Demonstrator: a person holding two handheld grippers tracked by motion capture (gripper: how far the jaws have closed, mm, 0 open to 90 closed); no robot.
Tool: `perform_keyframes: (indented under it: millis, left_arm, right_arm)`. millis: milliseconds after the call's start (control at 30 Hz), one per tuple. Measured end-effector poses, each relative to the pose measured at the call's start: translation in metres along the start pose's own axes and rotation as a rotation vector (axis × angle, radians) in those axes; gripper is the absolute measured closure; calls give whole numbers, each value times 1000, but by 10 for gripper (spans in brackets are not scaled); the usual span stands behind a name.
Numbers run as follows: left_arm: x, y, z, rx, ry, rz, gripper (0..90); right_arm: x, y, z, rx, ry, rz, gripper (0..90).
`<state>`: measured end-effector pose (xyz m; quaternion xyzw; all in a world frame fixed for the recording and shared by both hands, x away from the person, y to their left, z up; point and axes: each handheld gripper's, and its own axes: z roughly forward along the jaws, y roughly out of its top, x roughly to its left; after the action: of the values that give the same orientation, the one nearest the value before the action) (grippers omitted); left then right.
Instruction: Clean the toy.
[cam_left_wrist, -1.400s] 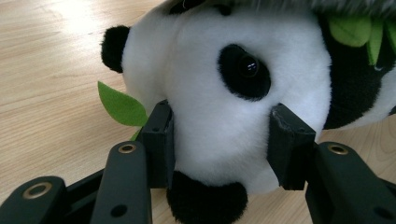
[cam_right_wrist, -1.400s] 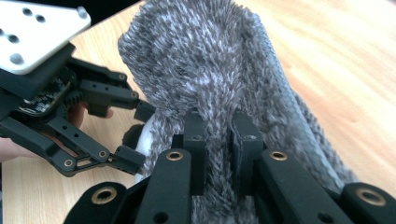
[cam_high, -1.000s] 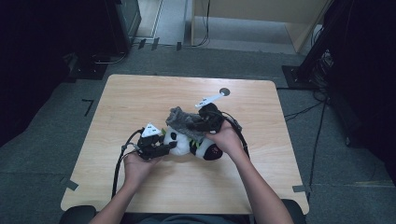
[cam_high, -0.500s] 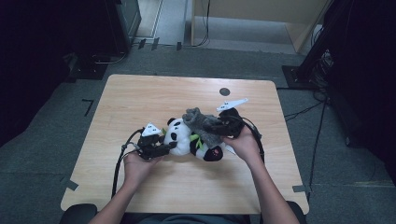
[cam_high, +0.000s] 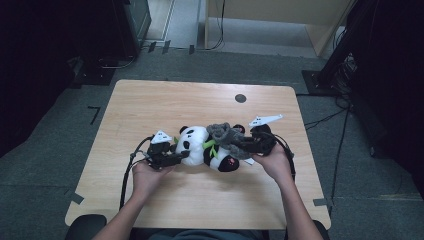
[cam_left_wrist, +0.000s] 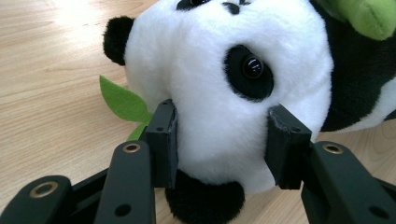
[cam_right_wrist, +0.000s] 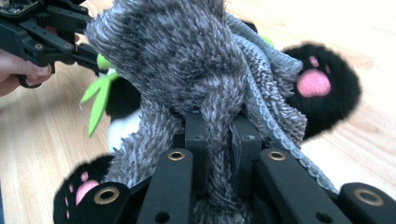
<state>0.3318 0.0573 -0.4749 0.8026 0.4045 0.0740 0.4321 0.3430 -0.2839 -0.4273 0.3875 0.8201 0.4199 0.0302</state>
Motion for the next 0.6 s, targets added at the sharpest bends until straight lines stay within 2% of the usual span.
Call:
perform_keyframes:
  millis: [167,267,400,600]
  left_arm:
    - [2,2,1,-1,-5,-9,527]
    - [3,3,2,-3,-12,-16,526]
    - [3,4,2,-5,3,11,526]
    - [4,5,2,-2,2,20,526]
  right_arm:
    - [-10,-11,-2,6,9,30,815]
    - [-16,-17,-3,24,-20,39,811]
    - [-22,-25,-2,35,-30,66,808]
    - [-27,-30,1,52,-30,78,808]
